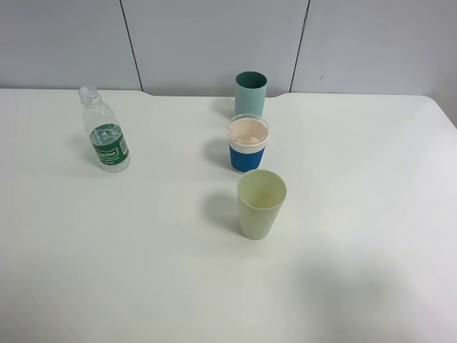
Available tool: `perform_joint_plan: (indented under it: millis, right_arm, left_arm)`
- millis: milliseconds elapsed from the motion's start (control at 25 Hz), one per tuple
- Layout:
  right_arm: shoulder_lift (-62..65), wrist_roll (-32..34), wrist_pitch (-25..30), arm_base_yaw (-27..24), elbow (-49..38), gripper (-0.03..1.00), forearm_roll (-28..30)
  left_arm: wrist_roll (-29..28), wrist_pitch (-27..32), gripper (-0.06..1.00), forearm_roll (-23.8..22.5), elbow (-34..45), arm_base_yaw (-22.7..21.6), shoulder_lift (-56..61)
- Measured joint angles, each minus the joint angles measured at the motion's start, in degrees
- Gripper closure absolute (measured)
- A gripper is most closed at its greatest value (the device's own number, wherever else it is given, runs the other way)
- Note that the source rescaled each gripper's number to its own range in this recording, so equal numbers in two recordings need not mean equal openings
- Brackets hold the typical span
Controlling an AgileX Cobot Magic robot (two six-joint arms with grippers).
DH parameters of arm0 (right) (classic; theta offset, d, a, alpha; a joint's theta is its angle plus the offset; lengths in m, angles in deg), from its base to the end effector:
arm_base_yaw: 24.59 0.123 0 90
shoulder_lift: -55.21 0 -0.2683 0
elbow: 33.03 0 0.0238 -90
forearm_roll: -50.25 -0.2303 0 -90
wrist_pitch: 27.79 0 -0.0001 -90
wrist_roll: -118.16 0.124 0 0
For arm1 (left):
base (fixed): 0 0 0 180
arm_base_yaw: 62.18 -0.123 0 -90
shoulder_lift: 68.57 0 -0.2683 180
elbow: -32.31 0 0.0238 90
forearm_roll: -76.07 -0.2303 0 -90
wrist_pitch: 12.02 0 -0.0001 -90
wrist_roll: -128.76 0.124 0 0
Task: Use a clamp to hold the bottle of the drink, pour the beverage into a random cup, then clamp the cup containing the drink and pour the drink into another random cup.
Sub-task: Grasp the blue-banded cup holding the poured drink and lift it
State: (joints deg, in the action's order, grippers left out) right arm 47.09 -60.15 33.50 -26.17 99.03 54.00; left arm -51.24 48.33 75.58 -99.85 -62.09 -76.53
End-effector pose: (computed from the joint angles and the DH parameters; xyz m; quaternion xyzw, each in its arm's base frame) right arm 0.0219 -0.0077 0.2524 0.0259 0.8534 -0.0322 0.5196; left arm 0.0226 0.0009 0.2546 0.0005 0.8487 0.0039 0.5288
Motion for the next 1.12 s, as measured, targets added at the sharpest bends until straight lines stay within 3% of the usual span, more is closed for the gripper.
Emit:
perform_joint_plan:
  millis: [520, 800, 1120]
  right_arm:
    - [-1.91, 0.00, -0.18, 0.00, 0.25, 0.36, 0.00]
    - [-13.47, -0.52, -12.26, 0.00, 2.90, 0.36, 0.76]
    - [-28.98, -2.40, -22.50, 0.00, 6.48, 0.36, 7.74]
  left_arm:
    - [0.00, 0.00, -0.06, 0.00, 0.00, 0.00, 0.00]
    - [0.00, 0.00, -0.06, 0.00, 0.00, 0.00, 0.00]
    - [0.00, 0.00, -0.06, 0.00, 0.00, 0.00, 0.00]
